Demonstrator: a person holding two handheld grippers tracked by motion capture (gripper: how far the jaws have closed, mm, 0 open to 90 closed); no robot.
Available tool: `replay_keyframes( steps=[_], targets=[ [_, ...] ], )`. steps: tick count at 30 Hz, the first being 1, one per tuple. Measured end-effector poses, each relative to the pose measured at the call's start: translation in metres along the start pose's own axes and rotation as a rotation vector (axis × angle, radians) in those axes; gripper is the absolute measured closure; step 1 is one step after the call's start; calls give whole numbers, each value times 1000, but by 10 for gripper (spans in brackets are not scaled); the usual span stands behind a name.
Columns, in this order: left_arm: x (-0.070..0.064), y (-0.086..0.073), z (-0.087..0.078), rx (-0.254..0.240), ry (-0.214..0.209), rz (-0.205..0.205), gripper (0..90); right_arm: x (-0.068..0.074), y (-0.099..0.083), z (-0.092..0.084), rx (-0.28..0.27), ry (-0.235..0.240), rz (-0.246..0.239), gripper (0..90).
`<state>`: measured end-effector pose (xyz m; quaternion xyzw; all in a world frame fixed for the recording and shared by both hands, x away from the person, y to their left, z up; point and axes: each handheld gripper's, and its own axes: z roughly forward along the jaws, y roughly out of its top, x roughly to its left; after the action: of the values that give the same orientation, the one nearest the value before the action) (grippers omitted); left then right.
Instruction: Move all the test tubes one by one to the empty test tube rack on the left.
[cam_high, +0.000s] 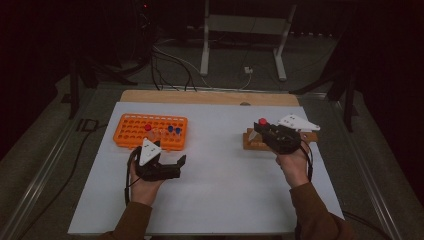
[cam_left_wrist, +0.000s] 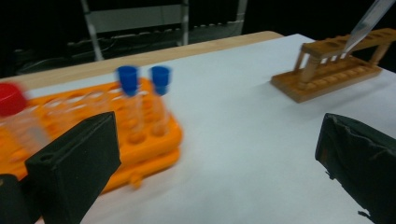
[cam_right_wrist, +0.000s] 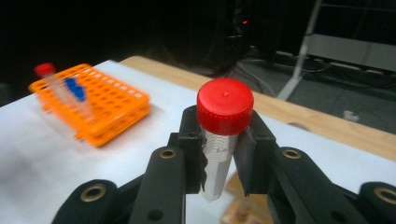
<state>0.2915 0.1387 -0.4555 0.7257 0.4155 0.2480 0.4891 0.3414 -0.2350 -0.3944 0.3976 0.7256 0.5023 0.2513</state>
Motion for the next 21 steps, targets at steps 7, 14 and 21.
replay_keyframes(
  steps=[7, 14, 21],
  targets=[
    [-31, 10, 20, -6, -40, 65, 8, 23, -8, 5, 49, 83, -15, 744],
    [-60, 17, 39, -1, -90, 118, 18, 41, -16, 10, 77, 146, -20, 743],
    [-85, 21, 55, 15, -143, 145, 83, 56, -24, 15, 92, 194, -15, 743]
  ],
)
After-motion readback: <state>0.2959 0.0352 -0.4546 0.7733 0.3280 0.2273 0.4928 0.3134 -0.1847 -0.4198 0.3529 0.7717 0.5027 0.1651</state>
